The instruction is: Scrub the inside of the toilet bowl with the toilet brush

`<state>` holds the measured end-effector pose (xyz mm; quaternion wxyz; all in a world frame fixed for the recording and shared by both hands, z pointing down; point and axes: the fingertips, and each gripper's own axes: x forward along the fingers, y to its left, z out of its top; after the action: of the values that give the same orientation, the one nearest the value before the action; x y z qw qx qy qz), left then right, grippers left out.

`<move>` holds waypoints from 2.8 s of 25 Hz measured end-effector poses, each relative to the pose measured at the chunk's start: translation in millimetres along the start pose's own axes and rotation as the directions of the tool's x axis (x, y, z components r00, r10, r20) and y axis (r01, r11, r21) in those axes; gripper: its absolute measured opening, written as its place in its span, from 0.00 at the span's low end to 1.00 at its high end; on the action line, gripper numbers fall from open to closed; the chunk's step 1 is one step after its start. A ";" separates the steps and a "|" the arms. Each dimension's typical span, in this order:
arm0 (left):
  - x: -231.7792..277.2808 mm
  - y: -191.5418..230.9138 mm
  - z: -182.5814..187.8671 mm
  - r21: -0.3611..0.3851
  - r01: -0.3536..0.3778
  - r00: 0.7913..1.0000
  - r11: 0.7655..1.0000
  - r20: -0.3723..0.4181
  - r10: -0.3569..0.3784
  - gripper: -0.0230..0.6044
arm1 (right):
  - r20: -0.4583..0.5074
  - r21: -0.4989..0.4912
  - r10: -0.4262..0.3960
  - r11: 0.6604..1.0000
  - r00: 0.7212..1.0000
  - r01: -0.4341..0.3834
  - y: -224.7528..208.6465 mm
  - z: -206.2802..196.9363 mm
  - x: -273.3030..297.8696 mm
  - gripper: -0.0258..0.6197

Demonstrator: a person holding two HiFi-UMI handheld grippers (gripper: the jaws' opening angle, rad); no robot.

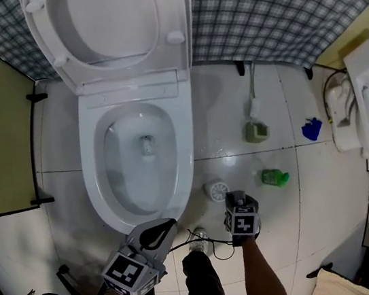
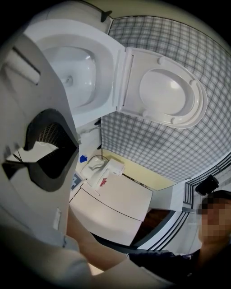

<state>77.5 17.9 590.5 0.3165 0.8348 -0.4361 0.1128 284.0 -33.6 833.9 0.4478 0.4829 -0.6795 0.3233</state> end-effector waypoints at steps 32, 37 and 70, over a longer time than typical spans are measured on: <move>-124.6 42.7 157.1 -0.022 -0.119 0.983 0.993 0.137 0.121 0.02 | 0.560 -0.183 0.251 0.967 0.789 -0.177 149.2 271.8 -345.6 0.39; -130.4 74.1 155.9 -0.046 -0.151 0.977 0.987 0.143 0.156 0.02 | 0.488 -0.197 0.328 0.944 0.809 -0.264 204.3 279.5 -288.3 0.39; -143.4 168.0 122.4 -0.177 -0.246 0.955 0.953 0.121 0.270 0.02 | 0.173 -0.398 0.581 0.780 0.795 -0.484 338.8 239.8 -161.9 0.39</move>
<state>-152.8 -35.1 501.4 0.3327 0.7484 -0.5709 0.0572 -86.1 -73.3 589.0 0.3084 0.2271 -0.8908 0.2445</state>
